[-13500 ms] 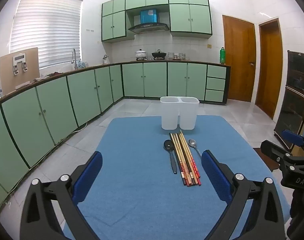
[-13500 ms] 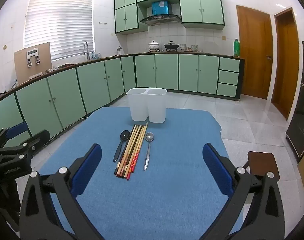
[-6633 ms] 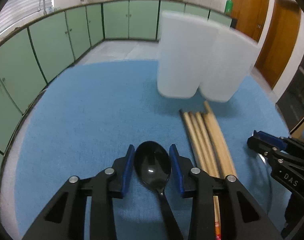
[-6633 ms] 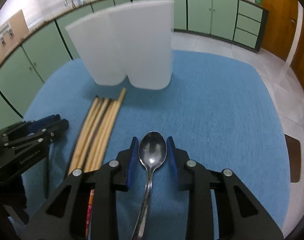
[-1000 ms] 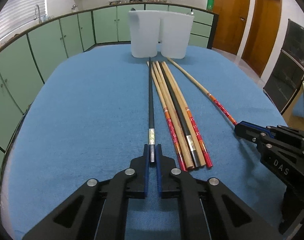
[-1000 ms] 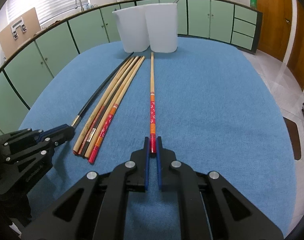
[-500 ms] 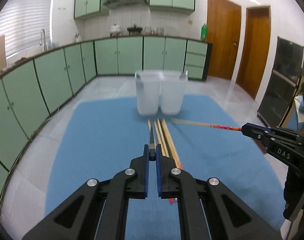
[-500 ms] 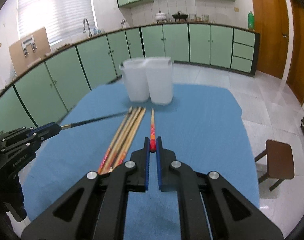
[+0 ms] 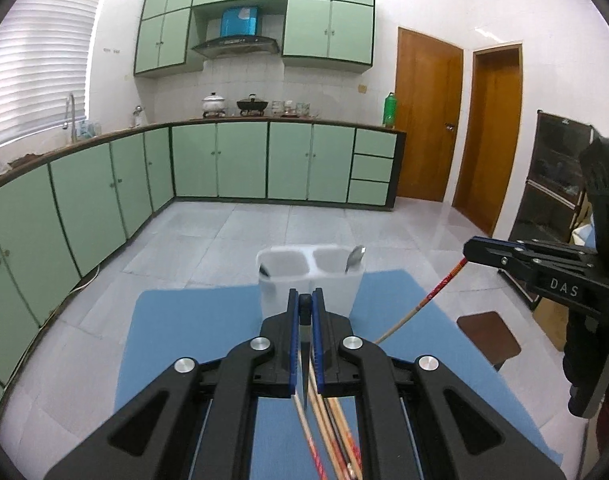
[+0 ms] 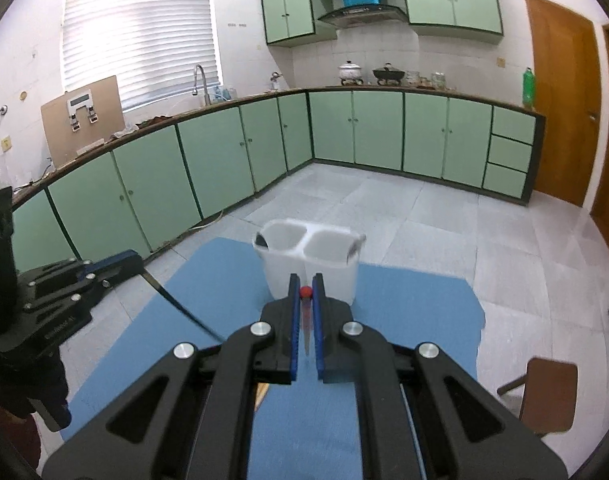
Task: Organize utensils
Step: 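Lower both chopsticks into the white holder while opening both tools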
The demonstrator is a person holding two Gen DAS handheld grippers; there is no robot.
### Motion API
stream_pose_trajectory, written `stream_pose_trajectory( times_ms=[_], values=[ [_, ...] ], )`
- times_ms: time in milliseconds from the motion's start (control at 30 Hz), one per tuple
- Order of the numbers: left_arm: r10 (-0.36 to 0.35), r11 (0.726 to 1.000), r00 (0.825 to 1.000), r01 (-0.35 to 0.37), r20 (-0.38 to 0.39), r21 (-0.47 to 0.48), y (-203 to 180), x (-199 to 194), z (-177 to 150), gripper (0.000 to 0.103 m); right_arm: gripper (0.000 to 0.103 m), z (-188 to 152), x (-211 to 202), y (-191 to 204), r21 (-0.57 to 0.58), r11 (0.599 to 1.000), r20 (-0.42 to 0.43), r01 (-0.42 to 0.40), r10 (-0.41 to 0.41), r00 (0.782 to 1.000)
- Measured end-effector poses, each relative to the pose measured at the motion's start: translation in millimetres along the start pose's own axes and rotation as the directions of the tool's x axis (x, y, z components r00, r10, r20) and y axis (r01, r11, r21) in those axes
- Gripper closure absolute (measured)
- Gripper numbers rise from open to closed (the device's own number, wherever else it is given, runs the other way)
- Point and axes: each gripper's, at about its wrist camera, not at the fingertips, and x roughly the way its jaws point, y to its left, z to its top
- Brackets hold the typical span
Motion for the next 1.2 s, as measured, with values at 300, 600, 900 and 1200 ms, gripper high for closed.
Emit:
stream_pose_trajectory(
  times_ms=[300,600,900,1200],
  values=[
    [-0.054,0.998,0.99,0.052,0.132,0.017,-1.1,1.1,66.7,0.097,0.098,72.6,-14.0,-9.0,-0.041,0.999,0.092,-0.026,0.029,0.995],
    [-0.008,0.998,0.965,-0.009,0.261,0.062,-10.0,28.8,125.5,0.097,0.098,114.5,9.6,-26.8,-0.044,0.999,0.122,0.018,-0.013,0.992],
    [0.04,0.999,0.99,-0.044,0.138,0.03,7.1,116.6,102.6,0.097,0.098,93.3,90.3,-35.2,-0.029,0.998,0.001,0.049,-0.049,0.999],
    [0.016,1.0,0.999,-0.016,0.031,-0.006,21.5,130.9,75.5,0.074,0.073,65.4,98.3,-42.8,0.029,0.997,-0.021,0.073,-0.073,0.997]
  ],
)
